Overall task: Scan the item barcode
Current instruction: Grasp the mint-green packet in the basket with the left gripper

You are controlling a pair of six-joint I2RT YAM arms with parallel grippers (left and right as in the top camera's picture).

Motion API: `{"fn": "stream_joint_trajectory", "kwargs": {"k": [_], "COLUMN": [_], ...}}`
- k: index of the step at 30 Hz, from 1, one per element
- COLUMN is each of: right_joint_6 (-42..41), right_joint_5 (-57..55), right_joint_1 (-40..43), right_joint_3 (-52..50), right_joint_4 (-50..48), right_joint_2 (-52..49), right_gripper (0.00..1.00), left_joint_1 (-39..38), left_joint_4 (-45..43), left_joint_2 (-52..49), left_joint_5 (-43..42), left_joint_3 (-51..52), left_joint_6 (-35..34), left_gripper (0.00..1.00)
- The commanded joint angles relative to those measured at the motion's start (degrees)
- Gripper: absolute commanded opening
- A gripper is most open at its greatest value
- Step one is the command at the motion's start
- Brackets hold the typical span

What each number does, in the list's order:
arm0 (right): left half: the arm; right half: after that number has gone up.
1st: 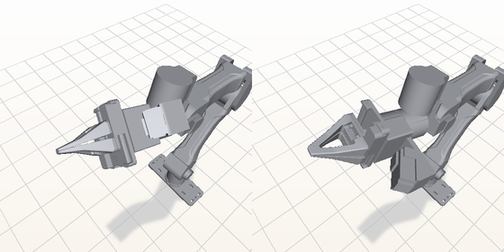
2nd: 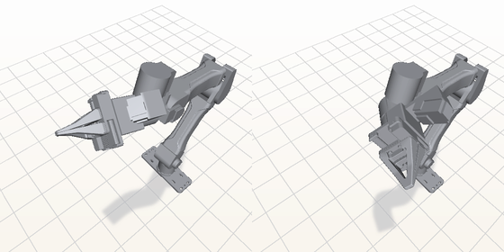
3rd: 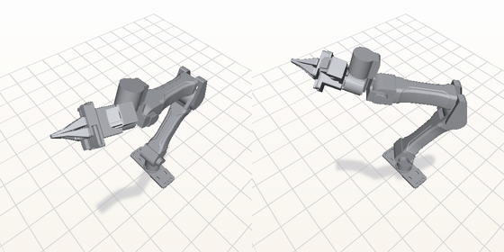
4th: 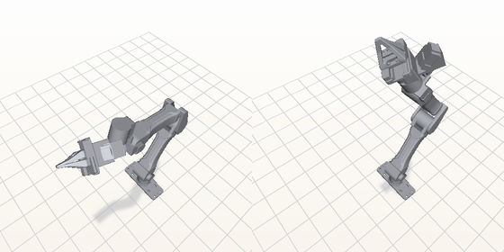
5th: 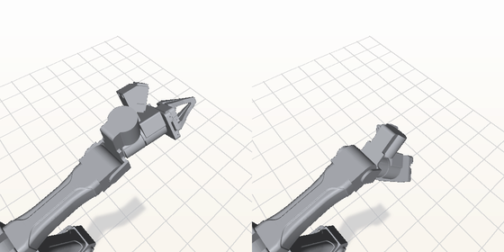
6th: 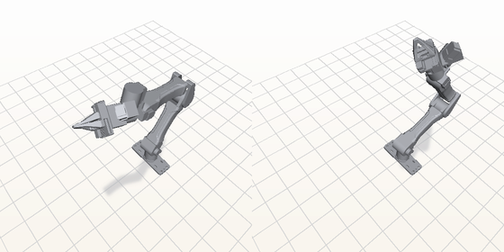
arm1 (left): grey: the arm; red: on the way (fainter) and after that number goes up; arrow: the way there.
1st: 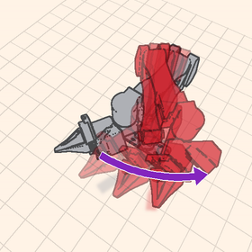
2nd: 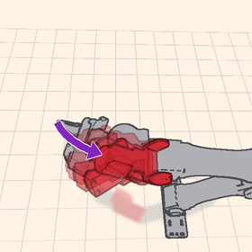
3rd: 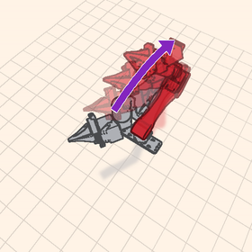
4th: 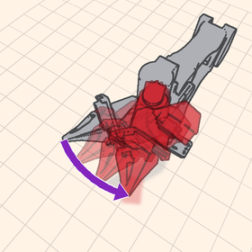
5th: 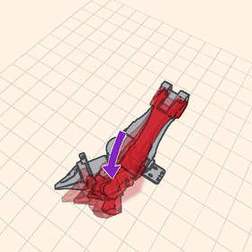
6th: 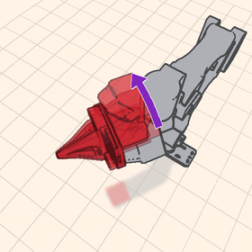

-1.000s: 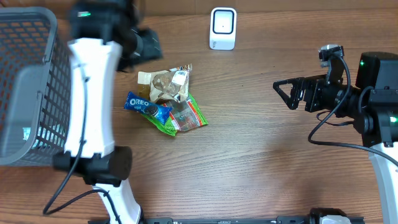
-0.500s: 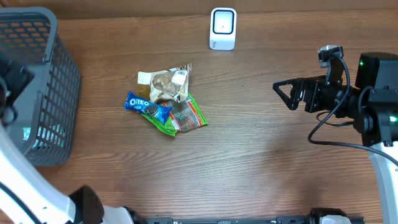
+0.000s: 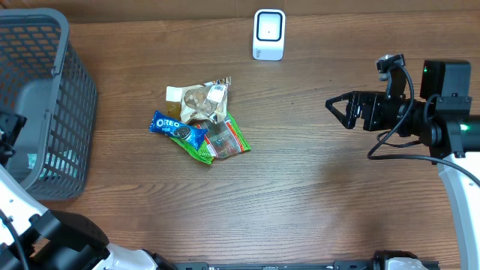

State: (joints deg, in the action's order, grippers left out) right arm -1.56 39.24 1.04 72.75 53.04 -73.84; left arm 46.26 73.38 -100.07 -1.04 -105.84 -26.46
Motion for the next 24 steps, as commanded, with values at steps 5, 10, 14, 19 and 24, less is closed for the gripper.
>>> {"fn": "stream_joint_trajectory", "kwargs": {"k": [5, 10, 14, 19, 24], "right_joint_6": [-0.15, -0.15, -0.15, -0.17, -0.17], "right_joint_5": [1.14, 1.14, 1.14, 1.16, 1.16], "right_joint_1": [-1.64, -1.79, -1.79, -1.79, -1.79], "right_joint_3": [0.57, 0.57, 0.57, 0.57, 0.57], "right_joint_4": [-0.44, 0.07, -0.02, 0.07, 0.22], "right_joint_2": [-0.24, -0.24, -0.24, -0.24, -0.24], "right_gripper": [1.0, 1.0, 1.0, 1.0, 1.0], "left_joint_1": [0.13, 0.31, 0.33, 0.33, 0.33], "left_joint_4": [-4.94, -10.34, -13.92, -14.97, -14.95], "left_joint_2": [-5.51, -8.85, -11.41, -16.52, -20.5], "left_joint_5": [1.01, 1.03, 1.29, 1.46, 1.44], "left_joint_3": [8.92, 13.68, 16.41, 16.81, 16.81], "left_joint_6": [-2.86, -3.63, -3.63, -4.04, -4.04], "left_gripper": [0.7, 0.86, 1.0, 0.97, 0.64]}}
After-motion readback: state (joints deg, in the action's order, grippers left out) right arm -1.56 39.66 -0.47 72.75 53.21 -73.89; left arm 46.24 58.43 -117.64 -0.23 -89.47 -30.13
